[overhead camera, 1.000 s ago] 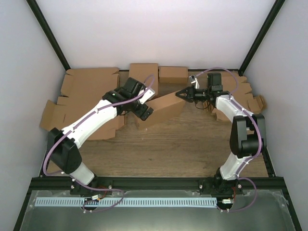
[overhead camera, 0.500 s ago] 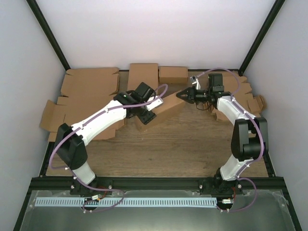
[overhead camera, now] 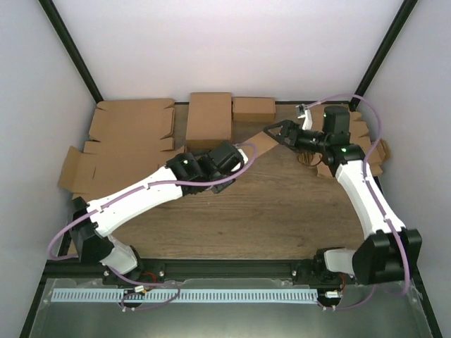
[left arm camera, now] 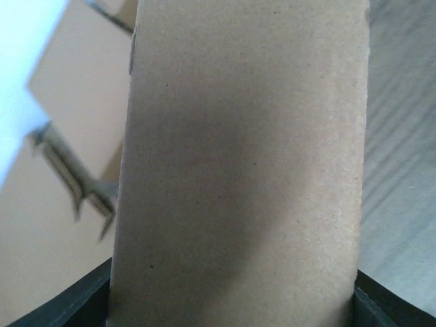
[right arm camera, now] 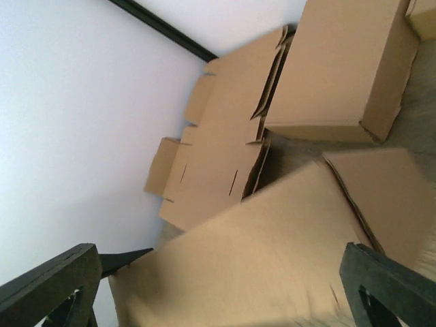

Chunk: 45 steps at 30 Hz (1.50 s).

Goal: Fold the paper box

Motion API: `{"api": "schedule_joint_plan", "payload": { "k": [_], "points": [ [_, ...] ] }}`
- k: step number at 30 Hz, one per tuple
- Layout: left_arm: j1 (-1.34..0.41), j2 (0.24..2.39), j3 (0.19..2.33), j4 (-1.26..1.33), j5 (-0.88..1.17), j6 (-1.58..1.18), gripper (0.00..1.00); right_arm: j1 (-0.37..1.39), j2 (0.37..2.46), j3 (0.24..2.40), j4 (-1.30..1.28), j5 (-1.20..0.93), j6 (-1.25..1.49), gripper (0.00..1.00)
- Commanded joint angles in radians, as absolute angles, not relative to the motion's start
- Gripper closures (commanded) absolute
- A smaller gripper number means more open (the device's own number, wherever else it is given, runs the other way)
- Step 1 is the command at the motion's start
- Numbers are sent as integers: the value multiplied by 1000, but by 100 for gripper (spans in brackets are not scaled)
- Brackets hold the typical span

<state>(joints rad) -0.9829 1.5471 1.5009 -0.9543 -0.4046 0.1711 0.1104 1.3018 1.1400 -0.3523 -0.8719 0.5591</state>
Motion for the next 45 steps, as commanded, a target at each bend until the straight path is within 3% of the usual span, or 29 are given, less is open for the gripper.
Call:
{"api": "schedule_joint_plan", "payload": {
  "k": [1,9,16,29,31,40,42,44,45],
  "points": [
    [-1026,1554,1538,-1033,-749,69,40,121,1191,1129,-406,-742,654,0],
    [-1096,1619,1596,-1101,-1044,-34,40,217,1181,1162,-426,-642,871,0],
    [-1132,1664,1602,-1078,-1080,-20,39,354,1249,1179,-329,-569,1067,0],
    [-1163,1684,1596,-1053,-1104,-5,38,383,1436,1298,-350,-546,1126,0],
    [-1171,1686,1595,-1047,-1104,0,38,383,1453,1298,-343,-558,1129,3],
    [-1191,1707,1581,-1017,-1103,18,30,383,1479,1284,-341,-561,1110,41],
    [-1195,1710,1579,-1015,-1107,16,20,383,1483,1283,-344,-557,1106,43],
    [-1201,1703,1582,-1019,-1079,5,2,382,1487,1279,-340,-553,1104,44],
    [-1205,1696,1589,-1031,-1043,-13,0,379,1490,1279,-334,-552,1106,44]
  ]
}}
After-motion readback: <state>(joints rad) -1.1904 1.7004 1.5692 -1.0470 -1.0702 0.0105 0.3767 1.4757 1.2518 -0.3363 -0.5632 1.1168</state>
